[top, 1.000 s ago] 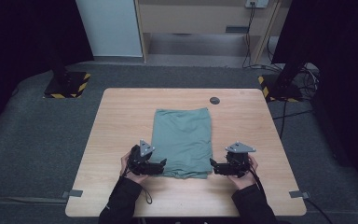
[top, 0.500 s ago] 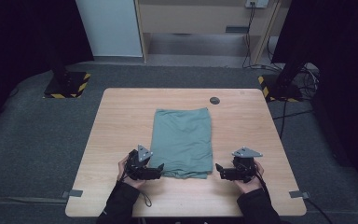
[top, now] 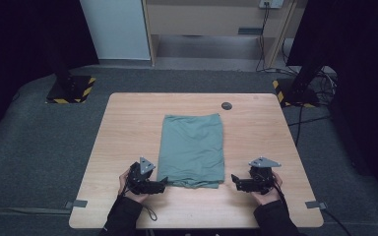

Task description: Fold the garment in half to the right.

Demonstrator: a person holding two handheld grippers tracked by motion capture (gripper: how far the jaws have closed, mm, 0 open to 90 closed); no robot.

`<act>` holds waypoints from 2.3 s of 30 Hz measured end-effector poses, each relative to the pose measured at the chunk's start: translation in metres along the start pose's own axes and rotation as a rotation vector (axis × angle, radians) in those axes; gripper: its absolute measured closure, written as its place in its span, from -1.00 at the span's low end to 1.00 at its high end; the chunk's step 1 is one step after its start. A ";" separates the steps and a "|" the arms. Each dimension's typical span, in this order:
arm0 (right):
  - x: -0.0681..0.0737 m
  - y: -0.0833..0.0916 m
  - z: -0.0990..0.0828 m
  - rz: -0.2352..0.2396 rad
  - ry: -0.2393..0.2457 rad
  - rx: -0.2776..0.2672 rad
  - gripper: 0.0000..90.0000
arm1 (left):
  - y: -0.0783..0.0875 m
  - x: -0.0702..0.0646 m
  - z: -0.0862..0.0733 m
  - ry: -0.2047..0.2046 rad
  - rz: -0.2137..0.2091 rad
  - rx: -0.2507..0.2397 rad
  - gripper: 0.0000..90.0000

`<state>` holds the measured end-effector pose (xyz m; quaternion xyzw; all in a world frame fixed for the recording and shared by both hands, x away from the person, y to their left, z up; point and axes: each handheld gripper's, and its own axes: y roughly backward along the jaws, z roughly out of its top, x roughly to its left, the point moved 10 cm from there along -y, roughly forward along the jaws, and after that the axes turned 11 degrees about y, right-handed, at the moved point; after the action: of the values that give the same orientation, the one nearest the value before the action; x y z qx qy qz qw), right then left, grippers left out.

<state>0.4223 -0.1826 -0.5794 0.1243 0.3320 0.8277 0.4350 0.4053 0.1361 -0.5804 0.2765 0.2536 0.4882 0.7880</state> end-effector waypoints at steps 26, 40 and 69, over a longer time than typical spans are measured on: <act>-0.020 0.007 -0.012 -0.033 -0.036 -0.001 -0.85 | 0.010 0.027 -0.015 0.031 0.026 -0.007 -0.85; -0.029 0.011 -0.018 -0.047 -0.058 -0.001 -0.85 | 0.013 0.037 -0.018 0.047 0.034 -0.014 -0.87; -0.049 0.011 -0.032 -0.052 -0.076 0.052 -0.83 | 0.022 0.065 -0.029 0.069 0.056 -0.017 -0.86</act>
<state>0.4284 -0.2407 -0.5919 0.1581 0.3397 0.8019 0.4653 0.3973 0.2087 -0.5946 0.2598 0.2685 0.5213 0.7673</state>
